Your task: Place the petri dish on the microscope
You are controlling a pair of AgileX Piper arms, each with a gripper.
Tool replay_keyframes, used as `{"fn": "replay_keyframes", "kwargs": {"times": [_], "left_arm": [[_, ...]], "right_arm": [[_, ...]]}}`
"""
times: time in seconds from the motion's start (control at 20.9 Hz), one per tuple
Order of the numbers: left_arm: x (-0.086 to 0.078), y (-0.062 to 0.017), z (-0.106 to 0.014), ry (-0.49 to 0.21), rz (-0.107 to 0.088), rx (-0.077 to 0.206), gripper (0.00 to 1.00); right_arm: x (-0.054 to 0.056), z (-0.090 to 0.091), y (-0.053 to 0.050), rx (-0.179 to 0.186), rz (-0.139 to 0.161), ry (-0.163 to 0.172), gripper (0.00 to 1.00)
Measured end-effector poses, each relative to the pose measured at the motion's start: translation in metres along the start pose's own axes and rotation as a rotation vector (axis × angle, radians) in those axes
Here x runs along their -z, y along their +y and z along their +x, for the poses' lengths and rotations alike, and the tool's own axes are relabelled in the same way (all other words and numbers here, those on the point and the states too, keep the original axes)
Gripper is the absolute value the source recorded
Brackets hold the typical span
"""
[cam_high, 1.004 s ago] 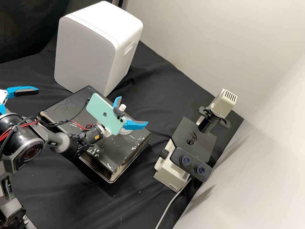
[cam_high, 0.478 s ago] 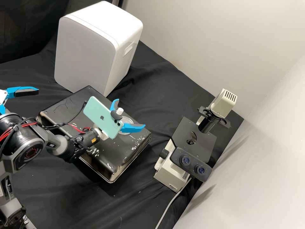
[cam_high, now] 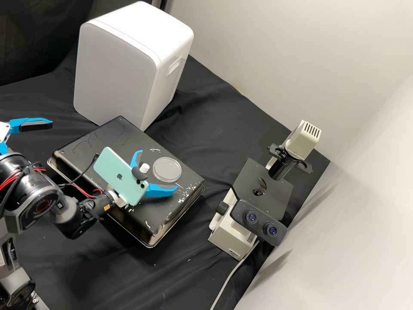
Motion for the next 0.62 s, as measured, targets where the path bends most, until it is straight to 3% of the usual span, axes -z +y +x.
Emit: {"fn": "replay_keyframes", "kwargs": {"times": [0.19, 0.62], "left_arm": [[0.000, 0.0000, 0.000, 0.000, 0.000, 0.000, 1.00], [0.000, 0.0000, 0.000, 0.000, 0.000, 0.000, 1.00]], "right_arm": [[-0.006, 0.000, -0.004, 0.007, -0.002, -0.030, 1.00], [-0.008, 0.018, -0.010, -0.011, -0.038, -0.031, 1.00]]}}
